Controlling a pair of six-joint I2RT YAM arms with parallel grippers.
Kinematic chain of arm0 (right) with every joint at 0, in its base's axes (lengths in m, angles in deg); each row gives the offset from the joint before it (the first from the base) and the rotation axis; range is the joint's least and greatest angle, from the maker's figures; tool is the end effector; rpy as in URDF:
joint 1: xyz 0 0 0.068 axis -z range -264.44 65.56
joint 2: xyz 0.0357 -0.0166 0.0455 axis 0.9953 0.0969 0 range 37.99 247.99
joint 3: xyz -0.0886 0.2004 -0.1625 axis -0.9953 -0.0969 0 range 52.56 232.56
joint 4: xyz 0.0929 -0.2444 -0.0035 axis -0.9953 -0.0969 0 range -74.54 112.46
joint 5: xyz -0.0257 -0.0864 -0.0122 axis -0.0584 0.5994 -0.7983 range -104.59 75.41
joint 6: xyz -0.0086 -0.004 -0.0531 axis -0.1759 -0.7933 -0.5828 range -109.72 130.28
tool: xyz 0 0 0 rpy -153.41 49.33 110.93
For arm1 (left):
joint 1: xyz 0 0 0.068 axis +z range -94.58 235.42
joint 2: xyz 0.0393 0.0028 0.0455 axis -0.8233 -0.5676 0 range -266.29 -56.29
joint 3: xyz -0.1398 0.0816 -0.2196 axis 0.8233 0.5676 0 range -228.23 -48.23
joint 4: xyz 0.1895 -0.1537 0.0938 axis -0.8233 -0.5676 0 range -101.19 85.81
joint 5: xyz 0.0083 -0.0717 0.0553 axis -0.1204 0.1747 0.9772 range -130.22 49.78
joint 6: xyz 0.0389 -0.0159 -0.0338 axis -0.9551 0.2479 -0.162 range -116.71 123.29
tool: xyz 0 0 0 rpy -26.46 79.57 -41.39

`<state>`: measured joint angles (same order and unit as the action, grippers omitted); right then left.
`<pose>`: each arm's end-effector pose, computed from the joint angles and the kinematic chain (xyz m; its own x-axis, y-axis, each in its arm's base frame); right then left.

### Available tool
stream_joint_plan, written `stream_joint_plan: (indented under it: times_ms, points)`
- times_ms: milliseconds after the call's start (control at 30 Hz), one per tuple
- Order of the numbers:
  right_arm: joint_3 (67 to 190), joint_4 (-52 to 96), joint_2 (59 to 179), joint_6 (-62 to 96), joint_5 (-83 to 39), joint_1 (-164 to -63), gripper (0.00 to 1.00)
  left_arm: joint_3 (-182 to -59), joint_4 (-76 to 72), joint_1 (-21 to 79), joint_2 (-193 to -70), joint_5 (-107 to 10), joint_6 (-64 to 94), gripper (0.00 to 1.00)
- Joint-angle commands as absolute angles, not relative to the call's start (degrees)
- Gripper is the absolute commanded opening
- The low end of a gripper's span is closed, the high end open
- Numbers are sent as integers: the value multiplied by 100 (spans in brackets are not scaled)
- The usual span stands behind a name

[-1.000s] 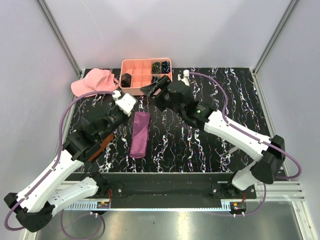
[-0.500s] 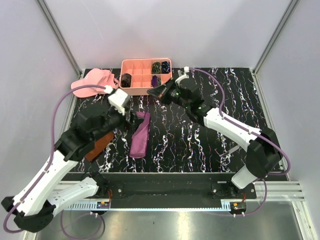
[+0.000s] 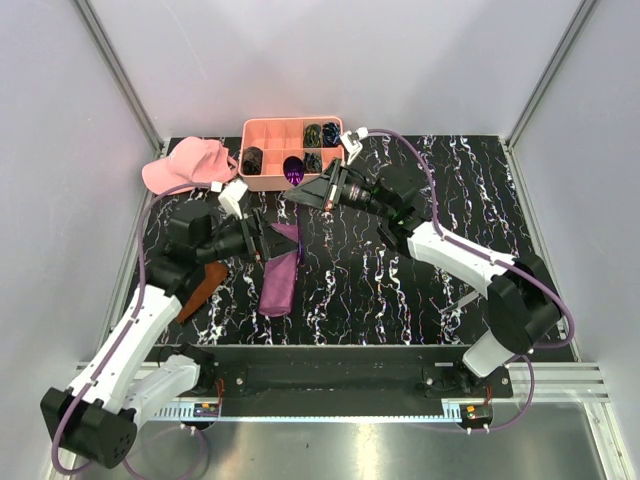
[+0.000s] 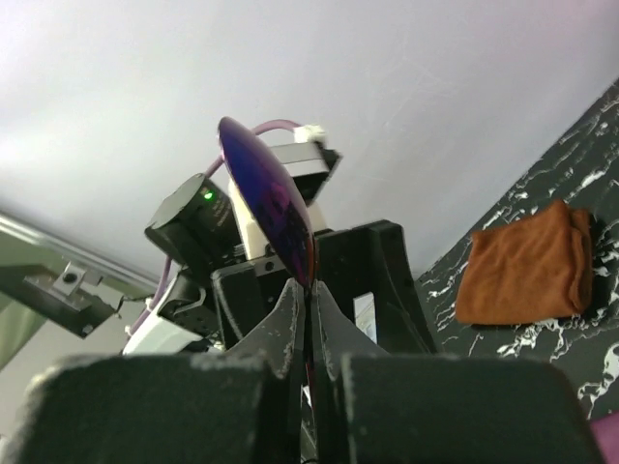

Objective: Fold the napkin into a case and place the utensils inside
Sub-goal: Pass from the right arm to the left

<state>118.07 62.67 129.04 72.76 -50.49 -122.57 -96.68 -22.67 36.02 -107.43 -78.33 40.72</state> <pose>0.2791 0.2457 0.3521 -0.7472 0.3268 -0.5787 -0.6139 -0.0061 0.7893 0.1786 -0.0861 0.3307 -0.7592 -0.2397 -0.6051 0.4316 0.5104 -0.7438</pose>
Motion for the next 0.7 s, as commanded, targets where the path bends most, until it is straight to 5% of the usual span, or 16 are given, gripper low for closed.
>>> stream_joint_plan:
  times_ms: [0,133,267,500,667]
  points:
    - [11865,7098,12984,7558,-5248,-12364,0,-9710,-964,3626,-10744,-8750,4706,79]
    - [11891,7010,13045,7444,-4949,-12487,0,-9237,166,3626,-10815,-9092,5494,68]
    - [11953,6984,13186,7365,-4931,-12487,0,-9112,540,3626,-10666,-9243,5682,75]
    - [11734,6668,12879,7067,-4879,-12496,0,-10041,-2169,3757,-10192,-8243,4261,78]
    - [11549,6613,12807,6995,-4799,-12496,0,-9904,-1985,3749,-10032,-8202,4151,87]
